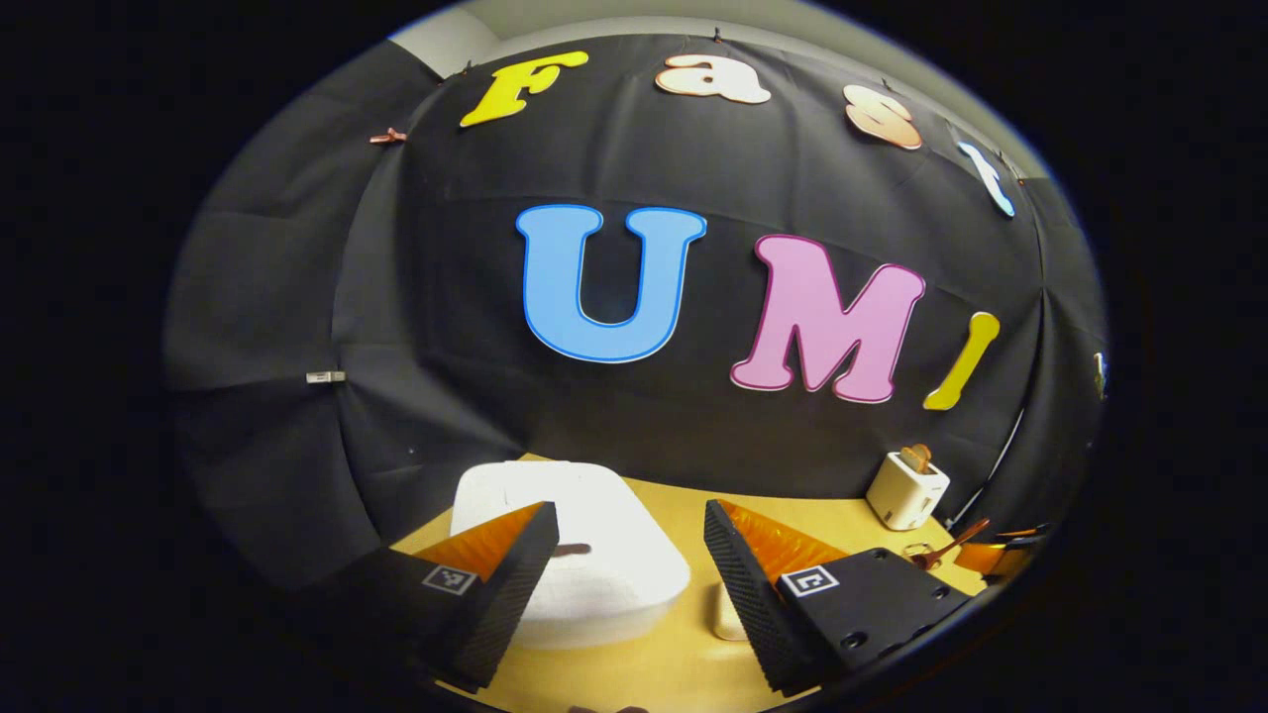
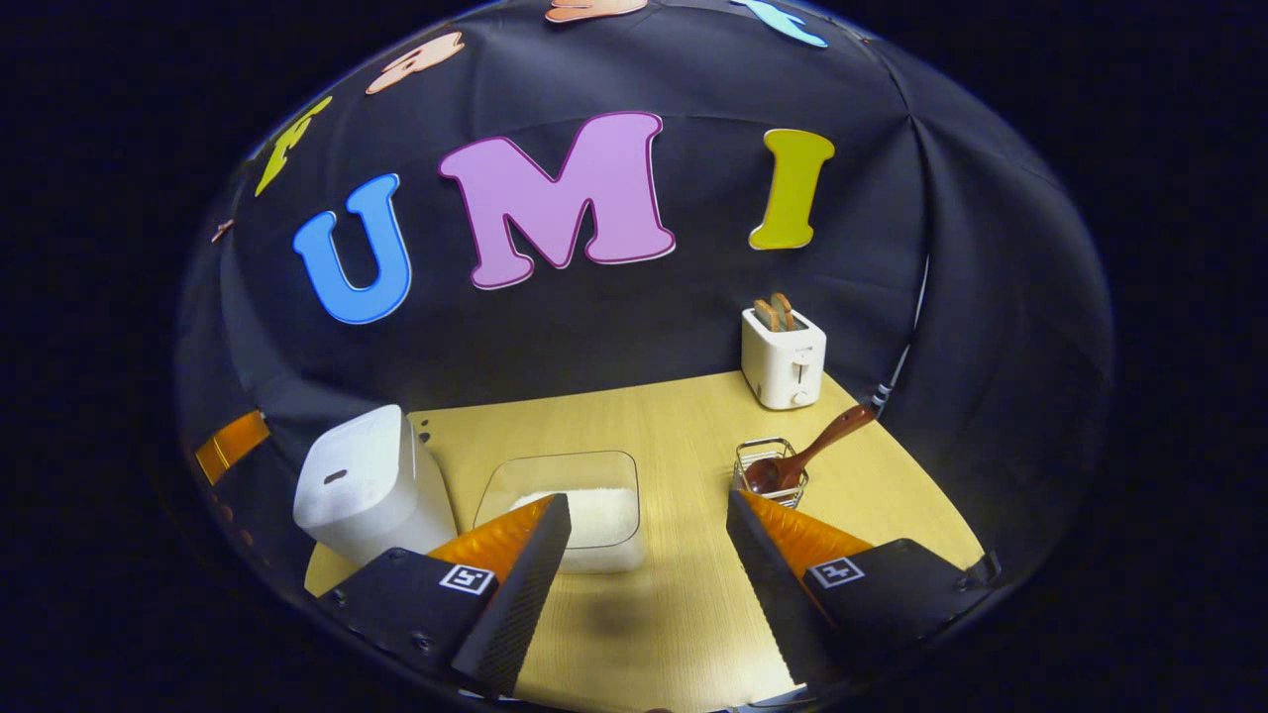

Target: Close the left gripper, press the button to open the rice cooker; take a wooden spoon from the chopstick holder with the right hand, scoop a spoonful of rice and pour it into the rice cooker, then put the wooden spoon back into the chopstick holder.

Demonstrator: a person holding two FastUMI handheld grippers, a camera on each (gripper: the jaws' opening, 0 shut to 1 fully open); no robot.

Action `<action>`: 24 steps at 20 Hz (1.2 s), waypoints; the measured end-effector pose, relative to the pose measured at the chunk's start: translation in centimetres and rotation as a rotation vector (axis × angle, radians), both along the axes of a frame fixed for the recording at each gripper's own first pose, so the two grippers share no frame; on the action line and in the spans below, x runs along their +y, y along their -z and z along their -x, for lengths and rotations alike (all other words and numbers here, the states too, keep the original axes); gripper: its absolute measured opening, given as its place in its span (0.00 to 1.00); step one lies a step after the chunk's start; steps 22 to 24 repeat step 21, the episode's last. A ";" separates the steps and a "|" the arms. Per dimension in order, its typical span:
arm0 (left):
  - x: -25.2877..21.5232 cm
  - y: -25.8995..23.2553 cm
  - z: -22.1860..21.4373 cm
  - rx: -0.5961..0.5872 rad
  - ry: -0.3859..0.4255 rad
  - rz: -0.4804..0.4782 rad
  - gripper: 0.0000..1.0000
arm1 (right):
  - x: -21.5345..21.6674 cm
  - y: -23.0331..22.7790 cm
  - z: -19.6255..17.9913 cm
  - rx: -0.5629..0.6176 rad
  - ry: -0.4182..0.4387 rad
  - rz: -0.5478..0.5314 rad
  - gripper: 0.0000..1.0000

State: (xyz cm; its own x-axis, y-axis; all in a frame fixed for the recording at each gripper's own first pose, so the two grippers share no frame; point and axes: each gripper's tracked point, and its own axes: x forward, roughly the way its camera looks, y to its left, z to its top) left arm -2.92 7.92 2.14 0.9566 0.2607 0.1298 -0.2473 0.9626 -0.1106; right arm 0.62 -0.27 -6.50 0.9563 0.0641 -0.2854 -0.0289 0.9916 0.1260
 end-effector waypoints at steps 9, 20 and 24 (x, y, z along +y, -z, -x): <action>-11.7 6.1 2.5 0.056 0.096 -0.091 0.96 | -0.8 4.9 3.3 0.060 -0.205 0.002 0.99; -13.3 9.2 1.2 0.132 0.108 -0.044 0.96 | -3.3 5.3 2.2 0.068 -0.185 -0.046 0.98; -13.1 9.4 1.2 0.141 0.102 -0.039 0.95 | -3.4 5.6 2.1 0.077 -0.183 -0.049 0.98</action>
